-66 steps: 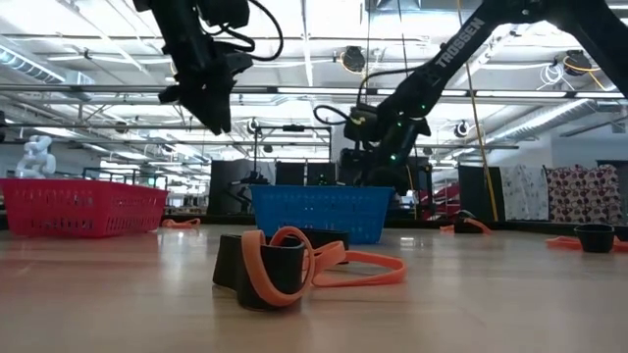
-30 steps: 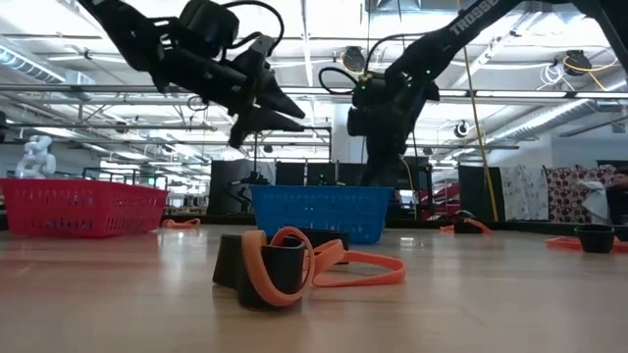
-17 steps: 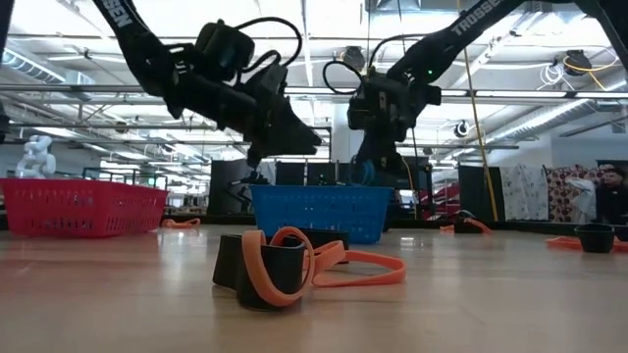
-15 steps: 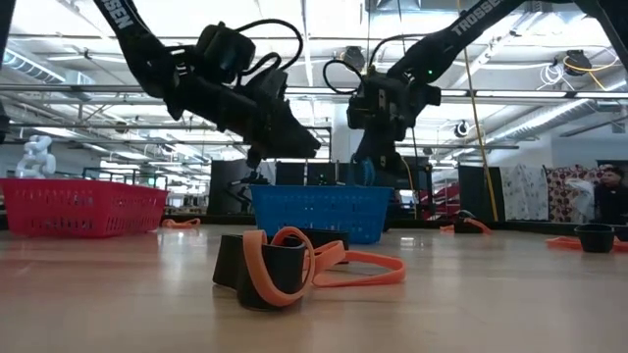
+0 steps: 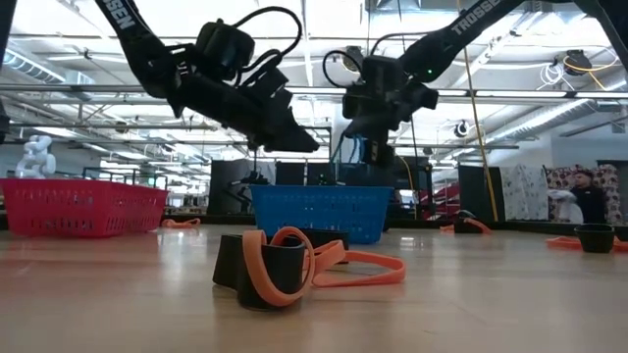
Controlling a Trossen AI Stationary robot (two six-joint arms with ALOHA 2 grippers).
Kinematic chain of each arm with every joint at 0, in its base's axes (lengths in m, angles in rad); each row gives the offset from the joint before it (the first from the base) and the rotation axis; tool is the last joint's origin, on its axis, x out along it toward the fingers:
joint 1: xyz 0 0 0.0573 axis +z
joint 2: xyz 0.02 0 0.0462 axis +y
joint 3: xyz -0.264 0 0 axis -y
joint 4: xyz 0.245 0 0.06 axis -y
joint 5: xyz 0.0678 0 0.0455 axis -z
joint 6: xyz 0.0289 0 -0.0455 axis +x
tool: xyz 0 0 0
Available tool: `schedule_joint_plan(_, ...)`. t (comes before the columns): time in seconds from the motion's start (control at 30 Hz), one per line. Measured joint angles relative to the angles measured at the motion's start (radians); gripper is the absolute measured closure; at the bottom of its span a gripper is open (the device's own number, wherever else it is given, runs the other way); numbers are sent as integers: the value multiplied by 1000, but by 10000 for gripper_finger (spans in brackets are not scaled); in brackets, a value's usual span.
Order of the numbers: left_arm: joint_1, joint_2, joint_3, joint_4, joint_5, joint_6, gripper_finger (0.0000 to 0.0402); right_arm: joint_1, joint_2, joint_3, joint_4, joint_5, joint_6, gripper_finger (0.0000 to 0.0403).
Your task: Sort rubber bands into baskets
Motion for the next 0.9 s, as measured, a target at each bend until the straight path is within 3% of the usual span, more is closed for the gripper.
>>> schedule_joint_plan(0.17, -8, 16, 24, -4, 1, 0, 269, 0, 0, 0, 62, 1, 46, 402)
schedule_joint_plan(0.33, -7, 60, 53, 1, -6, -20, 213, 0, 0, 0, 92, 1, 72, 402)
schedule_joint_plan(0.5, -7, 80, 55, 3, -76, -27, 170, 0, 0, 0, 93, 1, 72, 402)
schedule_joint_plan(0.9, -9, 84, 55, 2, -73, -28, 162, 0, 0, 0, 152, 2, 115, 402)
